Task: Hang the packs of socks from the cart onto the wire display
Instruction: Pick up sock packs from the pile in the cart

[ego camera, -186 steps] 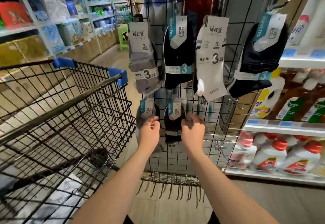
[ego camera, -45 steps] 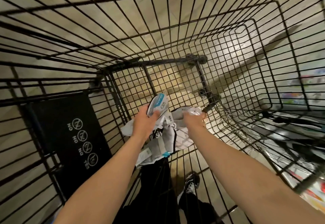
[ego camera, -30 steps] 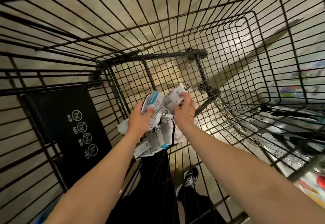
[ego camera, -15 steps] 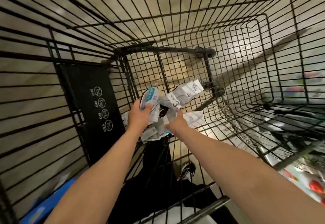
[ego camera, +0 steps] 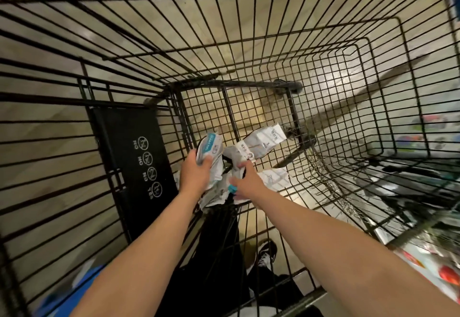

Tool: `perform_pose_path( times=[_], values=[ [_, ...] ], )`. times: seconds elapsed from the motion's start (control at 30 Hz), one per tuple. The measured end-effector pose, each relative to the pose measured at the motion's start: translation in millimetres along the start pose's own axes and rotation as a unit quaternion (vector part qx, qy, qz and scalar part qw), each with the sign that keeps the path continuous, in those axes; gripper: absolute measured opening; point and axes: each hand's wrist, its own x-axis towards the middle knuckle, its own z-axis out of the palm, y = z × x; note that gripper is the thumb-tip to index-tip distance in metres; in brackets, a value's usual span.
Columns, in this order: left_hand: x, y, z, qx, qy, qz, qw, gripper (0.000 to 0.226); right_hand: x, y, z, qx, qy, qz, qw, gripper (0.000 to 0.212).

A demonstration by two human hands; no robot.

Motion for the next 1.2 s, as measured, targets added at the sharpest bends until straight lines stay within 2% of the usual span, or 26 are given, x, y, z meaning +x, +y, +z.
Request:
perform_pose_path(
  times=[0.1, 0.2, 0.33, 0.43, 0.5, 0.57, 0.67, 0.8, 0.87, 0.97, 1.0, 1.1, 1.2],
  values=[
    [-1.3, -10.1, 4.6, 0.009, -0.005, -0.008, 1.000, 0.027, 1.4, 12.5, 10.0, -0.013, -0.048, 0.032, 0.998, 0.046],
    [-2.4, -18.9, 11.1, 0.004, -0.015, 0.004, 1.000, 0.024, -3.5, 19.5, 9.9, -0.004, -0.077, 0.049, 0.996, 0.048],
    [-7.1, -26.5, 15.1, -0.021, -0.028, -0.003, 0.999, 0.030, -2.0, 12.2, -2.4, 0.151, -0.016, 0.056, 0.987, 0.043],
    [-13.9, -26.9, 8.6, -0.033, -0.007, 0.006, 0.999, 0.023, -4.0, 2.4, -0.3, 0.152, 0.062, 0.009, 0.986, 0.037],
    [-15.7, -25.5, 1.8, -0.031, 0.000, 0.027, 0.999, 0.019, -8.1, 2.2, 5.9, 0.097, 0.093, -0.009, 0.991, 0.035],
    [-14.7, -23.3, -4.3, -0.040, -0.011, 0.038, 0.998, 0.021, -9.4, 6.2, 9.8, -0.044, 0.121, -0.032, 0.991, 0.040],
    [-13.3, -22.3, -11.6, -0.044, -0.046, 0.021, 0.998, 0.028, -12.3, 9.8, 15.1, -0.228, 0.148, -0.047, 0.961, 0.051],
    [-7.7, -23.0, -18.6, -0.045, -0.070, 0.019, 0.996, 0.032, -18.5, 6.4, 28.0, -0.283, 0.049, -0.107, 0.952, 0.027],
    [-2.0, -22.3, -20.3, -0.040, -0.066, 0.025, 0.997, 0.032, -16.8, 4.6, 33.8, -0.345, 0.000, -0.143, 0.928, 0.021],
    [1.8, -24.2, -17.7, -0.023, -0.064, 0.028, 0.997, 0.032, -10.0, 6.1, 39.0, -0.455, -0.073, -0.163, 0.872, 0.029],
    [2.3, -26.4, -15.9, -0.017, -0.064, 0.032, 0.997, 0.032, -8.6, 6.6, 39.2, -0.470, -0.088, -0.157, 0.864, 0.034],
    [4.3, -34.4, -10.0, -0.012, -0.072, 0.036, 0.997, 0.036, 0.5, 12.6, 39.6, -0.489, -0.092, -0.148, 0.855, 0.042],
    [5.0, -33.3, -9.4, -0.025, -0.074, 0.025, 0.997, 0.041, 9.4, 25.5, 47.5, -0.447, -0.112, -0.141, 0.876, 0.058]
  ],
)
